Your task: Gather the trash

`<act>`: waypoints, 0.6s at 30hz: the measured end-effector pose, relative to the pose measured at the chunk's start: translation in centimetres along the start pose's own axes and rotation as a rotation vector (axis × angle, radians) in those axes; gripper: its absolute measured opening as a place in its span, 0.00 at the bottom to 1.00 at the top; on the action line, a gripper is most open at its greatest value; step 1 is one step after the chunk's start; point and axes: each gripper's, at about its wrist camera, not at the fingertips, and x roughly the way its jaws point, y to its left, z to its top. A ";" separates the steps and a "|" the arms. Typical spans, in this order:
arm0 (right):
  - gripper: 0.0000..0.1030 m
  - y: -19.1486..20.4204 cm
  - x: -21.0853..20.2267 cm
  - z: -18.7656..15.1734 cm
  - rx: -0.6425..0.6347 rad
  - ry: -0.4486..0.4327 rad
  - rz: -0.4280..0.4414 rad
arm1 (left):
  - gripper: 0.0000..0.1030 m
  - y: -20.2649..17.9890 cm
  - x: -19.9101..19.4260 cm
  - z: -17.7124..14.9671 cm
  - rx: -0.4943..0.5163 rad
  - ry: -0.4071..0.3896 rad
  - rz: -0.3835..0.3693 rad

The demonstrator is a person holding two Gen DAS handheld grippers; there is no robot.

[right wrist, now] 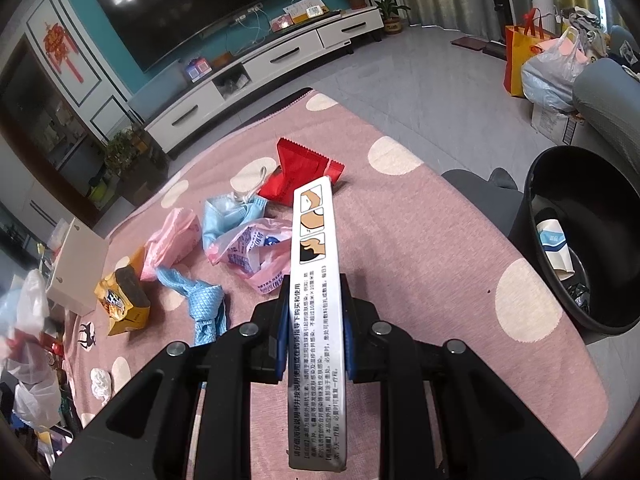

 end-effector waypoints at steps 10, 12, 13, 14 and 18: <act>0.21 -1.1 -1.7 0.7 0.022 -0.040 0.009 | 0.26 -0.8 0.8 -0.4 0.035 0.017 0.008; 0.21 -1.4 -2.1 0.8 0.029 -0.052 0.010 | 0.26 -1.0 0.9 -0.5 0.041 0.021 0.006; 0.21 -1.5 -2.2 0.9 0.031 -0.057 0.009 | 0.26 -1.1 1.0 -0.6 0.045 0.023 0.006; 0.21 -1.7 -2.5 1.0 0.035 -0.065 0.007 | 0.26 -1.2 1.1 -0.6 0.047 0.025 0.006; 0.21 -2.4 -2.9 1.3 0.048 -0.084 -0.005 | 0.27 -1.6 1.4 -0.9 0.064 0.035 0.003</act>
